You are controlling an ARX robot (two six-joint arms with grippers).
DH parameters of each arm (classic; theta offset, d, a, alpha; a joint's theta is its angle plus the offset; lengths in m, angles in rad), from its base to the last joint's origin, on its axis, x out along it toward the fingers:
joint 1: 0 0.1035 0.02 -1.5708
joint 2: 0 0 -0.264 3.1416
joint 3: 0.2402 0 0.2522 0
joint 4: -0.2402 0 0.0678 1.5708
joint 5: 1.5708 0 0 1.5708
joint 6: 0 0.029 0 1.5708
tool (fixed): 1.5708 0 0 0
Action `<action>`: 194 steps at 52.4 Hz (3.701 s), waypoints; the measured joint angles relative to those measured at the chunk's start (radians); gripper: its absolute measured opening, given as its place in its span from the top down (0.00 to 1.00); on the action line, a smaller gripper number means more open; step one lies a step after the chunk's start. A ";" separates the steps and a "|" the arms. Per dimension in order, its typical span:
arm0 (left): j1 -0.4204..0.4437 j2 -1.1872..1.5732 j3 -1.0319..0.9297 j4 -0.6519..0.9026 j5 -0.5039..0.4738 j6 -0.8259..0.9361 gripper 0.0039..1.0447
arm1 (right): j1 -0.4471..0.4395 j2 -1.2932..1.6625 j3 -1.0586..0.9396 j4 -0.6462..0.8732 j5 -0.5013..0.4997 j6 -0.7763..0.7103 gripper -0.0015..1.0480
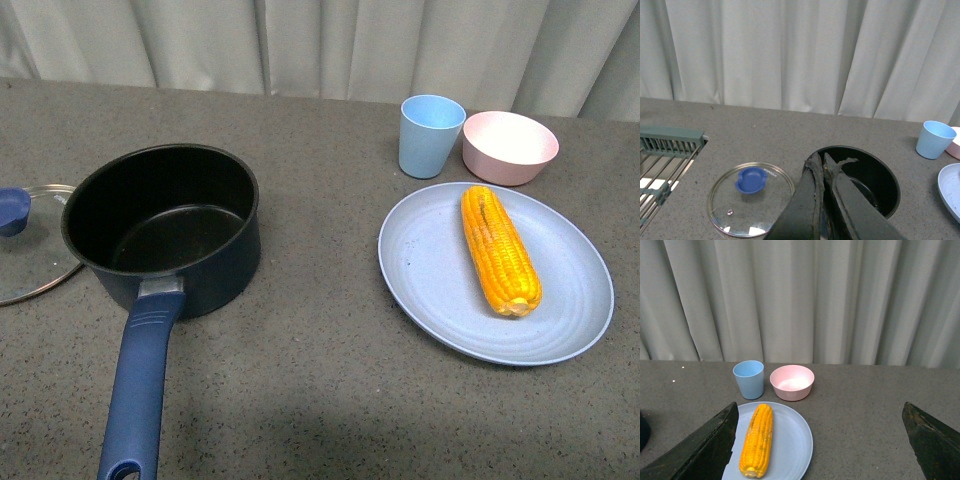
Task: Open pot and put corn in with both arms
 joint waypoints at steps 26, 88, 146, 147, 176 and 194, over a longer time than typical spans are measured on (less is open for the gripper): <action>0.000 -0.200 0.000 -0.207 0.000 0.000 0.72 | 0.000 0.000 0.000 0.000 0.000 0.000 0.09; 0.000 -0.201 0.000 -0.207 0.000 0.003 0.06 | 0.221 1.991 0.962 0.029 0.074 0.277 0.09; 0.000 -0.201 0.000 -0.207 0.000 0.003 0.06 | 0.174 1.925 1.002 0.105 -0.362 0.486 0.81; 0.000 -0.201 0.000 -0.207 0.000 0.003 0.06 | 0.178 1.922 1.012 0.114 -0.399 0.507 0.81; 0.000 -0.201 0.000 -0.207 0.000 0.003 0.06 | 0.493 2.180 1.395 0.127 -0.591 0.891 0.83; 0.000 -0.201 0.000 -0.207 0.000 0.003 0.06 | 0.594 2.273 1.501 0.013 -0.553 0.884 0.83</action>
